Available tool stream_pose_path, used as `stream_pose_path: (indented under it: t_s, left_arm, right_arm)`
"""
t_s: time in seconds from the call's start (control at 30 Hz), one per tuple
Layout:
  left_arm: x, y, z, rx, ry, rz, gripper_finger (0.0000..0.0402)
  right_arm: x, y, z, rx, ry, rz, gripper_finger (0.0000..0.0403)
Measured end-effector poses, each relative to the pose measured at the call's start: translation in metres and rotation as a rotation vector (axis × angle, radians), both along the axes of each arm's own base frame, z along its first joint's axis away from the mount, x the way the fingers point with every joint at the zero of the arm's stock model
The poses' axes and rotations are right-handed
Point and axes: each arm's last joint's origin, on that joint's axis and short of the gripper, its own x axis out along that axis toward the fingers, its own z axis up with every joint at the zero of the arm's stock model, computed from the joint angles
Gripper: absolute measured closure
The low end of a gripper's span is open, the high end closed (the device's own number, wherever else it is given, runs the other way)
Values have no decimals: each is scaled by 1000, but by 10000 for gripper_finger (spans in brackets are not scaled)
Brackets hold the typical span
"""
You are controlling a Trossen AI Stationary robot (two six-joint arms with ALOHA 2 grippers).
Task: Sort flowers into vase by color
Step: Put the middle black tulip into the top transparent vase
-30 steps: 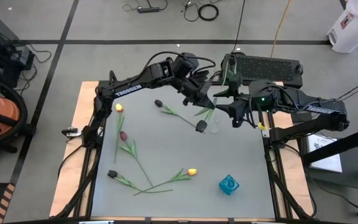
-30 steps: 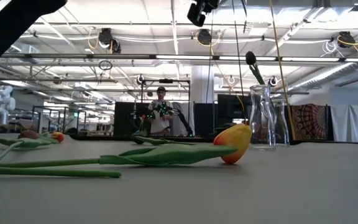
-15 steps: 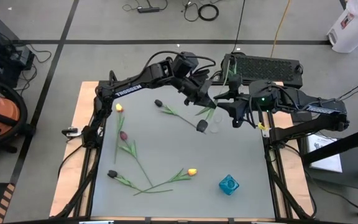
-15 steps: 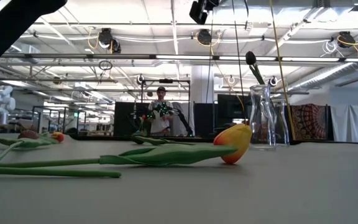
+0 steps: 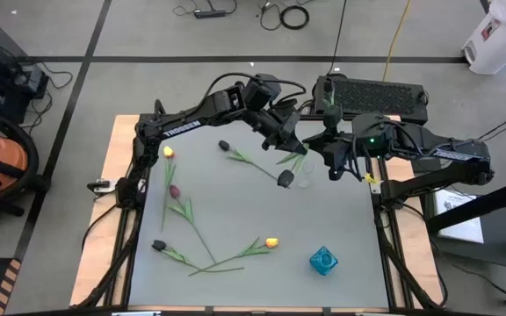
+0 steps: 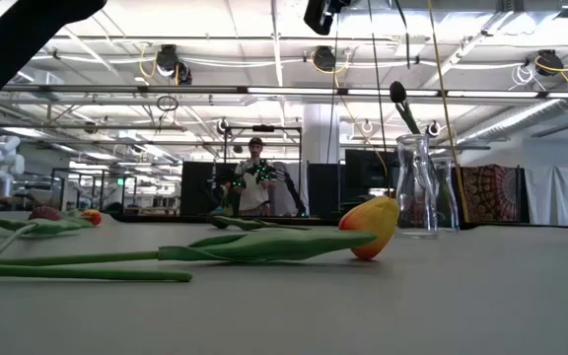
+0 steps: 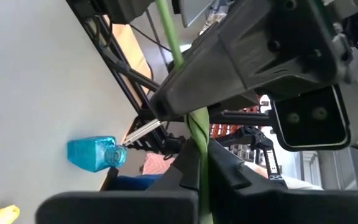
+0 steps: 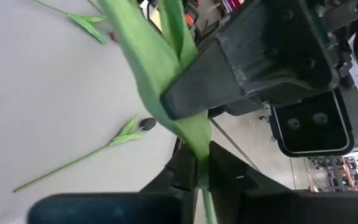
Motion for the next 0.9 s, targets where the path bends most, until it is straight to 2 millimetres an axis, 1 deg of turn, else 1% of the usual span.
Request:
stream_pose_path:
  t_s: [0.1, 0.33, 0.47, 0.57, 0.77, 0.9]
  left_arm:
    - [0, 0, 0, 1, -5, -7, 367]
    - [1, 0, 4, 1, -48, -28, 306]
    - [0, 6, 5, 2, -55, -18, 280]
    - [-3, 15, 7, 9, -72, 2, 272]
    - [-8, 38, 17, 60, -166, 76, 270]
    - [-12, 51, 18, 106, -198, 103, 270]
  right_arm:
    - [0, 0, -1, -12, 13, 9, 397]
    - [-1, 0, -2, -20, 34, 14, 400]
    - [-2, 0, -3, -13, 46, 1, 401]
    - [-6, -1, -2, 1, 36, -39, 402]
    - [-27, -2, 3, 29, 15, -143, 402]
    - [-52, -2, 12, 82, -73, -265, 402]
